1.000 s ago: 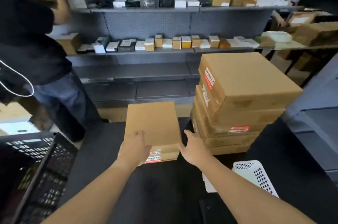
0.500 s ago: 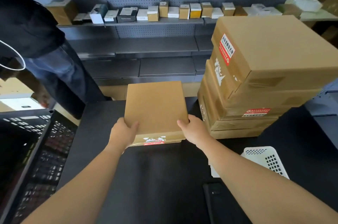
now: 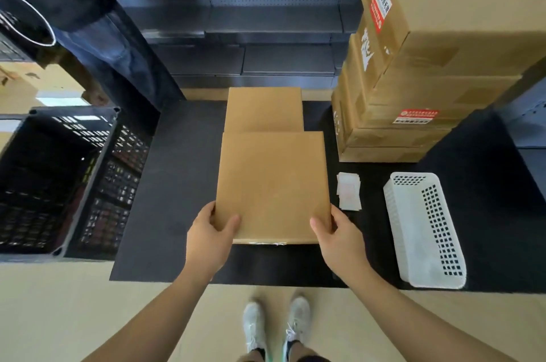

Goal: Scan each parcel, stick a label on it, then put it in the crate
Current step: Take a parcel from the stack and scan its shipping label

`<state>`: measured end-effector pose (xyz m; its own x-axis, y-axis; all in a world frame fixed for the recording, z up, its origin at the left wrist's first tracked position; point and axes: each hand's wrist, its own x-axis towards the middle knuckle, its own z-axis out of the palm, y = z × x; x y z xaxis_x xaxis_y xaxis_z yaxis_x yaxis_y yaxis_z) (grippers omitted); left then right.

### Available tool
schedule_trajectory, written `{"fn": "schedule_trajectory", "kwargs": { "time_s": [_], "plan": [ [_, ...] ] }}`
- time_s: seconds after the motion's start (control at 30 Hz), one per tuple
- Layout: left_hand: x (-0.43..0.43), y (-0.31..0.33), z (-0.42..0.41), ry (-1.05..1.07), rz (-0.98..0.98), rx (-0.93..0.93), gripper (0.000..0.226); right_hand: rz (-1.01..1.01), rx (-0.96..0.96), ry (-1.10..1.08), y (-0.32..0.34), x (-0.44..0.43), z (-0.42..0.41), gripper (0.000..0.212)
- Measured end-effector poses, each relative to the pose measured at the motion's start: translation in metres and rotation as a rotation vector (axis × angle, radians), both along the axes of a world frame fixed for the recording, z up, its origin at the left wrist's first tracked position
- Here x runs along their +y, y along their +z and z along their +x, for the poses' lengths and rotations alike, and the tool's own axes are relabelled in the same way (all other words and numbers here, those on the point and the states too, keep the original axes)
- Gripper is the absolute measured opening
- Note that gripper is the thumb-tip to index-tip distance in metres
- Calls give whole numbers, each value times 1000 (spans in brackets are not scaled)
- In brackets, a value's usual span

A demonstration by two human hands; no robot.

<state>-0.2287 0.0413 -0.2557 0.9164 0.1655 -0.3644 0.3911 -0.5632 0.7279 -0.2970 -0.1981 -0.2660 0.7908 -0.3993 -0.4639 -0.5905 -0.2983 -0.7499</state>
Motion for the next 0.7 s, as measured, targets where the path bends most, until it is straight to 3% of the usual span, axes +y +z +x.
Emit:
{"fn": "schedule_trajectory", "kwargs": {
  "time_s": [0.53,0.63,0.7],
  "plan": [
    [38,-77,-31,-119,-29,133,58,66,203,-86,-66,43,-38,65],
    [39,-78,-26,-145,-56,114,59,154,187,-129,-59,44,-35,66],
    [41,-78,-22,-175,-93,124,63,291,122,-202,-45,42,-33,53]
  ]
}}
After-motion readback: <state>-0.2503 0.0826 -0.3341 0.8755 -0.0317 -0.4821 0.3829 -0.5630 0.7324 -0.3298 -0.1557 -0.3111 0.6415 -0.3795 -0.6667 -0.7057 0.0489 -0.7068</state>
